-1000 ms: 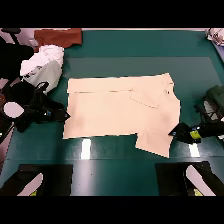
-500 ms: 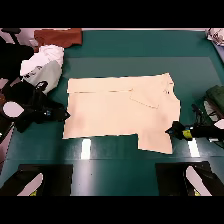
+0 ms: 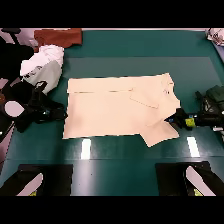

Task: Fold the shirts.

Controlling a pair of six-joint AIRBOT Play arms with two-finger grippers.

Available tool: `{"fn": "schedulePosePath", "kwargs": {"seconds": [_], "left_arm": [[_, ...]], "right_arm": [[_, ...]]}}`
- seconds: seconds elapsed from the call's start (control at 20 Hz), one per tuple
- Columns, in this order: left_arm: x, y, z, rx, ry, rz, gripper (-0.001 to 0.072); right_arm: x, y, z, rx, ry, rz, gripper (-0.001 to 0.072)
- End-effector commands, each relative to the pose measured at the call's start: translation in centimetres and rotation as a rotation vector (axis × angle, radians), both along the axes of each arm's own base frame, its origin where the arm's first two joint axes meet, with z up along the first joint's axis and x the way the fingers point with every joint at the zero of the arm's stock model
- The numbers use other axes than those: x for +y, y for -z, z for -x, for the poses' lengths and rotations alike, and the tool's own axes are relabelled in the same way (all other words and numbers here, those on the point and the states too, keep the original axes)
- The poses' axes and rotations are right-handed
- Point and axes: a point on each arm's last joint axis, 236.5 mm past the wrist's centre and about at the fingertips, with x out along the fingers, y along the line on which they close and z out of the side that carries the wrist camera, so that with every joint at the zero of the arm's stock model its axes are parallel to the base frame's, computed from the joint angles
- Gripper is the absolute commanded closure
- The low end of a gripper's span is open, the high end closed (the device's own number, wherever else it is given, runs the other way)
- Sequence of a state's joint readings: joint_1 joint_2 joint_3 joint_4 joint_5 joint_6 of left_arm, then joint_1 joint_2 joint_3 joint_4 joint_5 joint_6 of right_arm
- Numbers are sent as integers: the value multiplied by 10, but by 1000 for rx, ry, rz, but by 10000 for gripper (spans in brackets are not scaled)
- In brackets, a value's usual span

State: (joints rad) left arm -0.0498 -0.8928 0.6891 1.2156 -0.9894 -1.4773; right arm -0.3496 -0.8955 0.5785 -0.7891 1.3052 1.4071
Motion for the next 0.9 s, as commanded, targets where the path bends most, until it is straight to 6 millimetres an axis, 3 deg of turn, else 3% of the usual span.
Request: {"fn": "schedulePosePath", "kwargs": {"seconds": [0.0,0.25,0.35,0.55,0.85], "left_arm": [[5,34,25,177,68,-45,2],[-1,52,43,263,149,-35,6],[1,62,54,321,119,30,65],[4,49,41,282,19,219,65],[2,67,62,333,26,225,64]], "right_arm": [[15,-4,-5,14,-87,-19,693],[32,-8,-17,-15,-154,0,693],[32,-9,-17,-15,-156,-2,693],[25,-10,-14,-26,-163,44,692],[23,-12,-12,-36,-160,59,692]]}}
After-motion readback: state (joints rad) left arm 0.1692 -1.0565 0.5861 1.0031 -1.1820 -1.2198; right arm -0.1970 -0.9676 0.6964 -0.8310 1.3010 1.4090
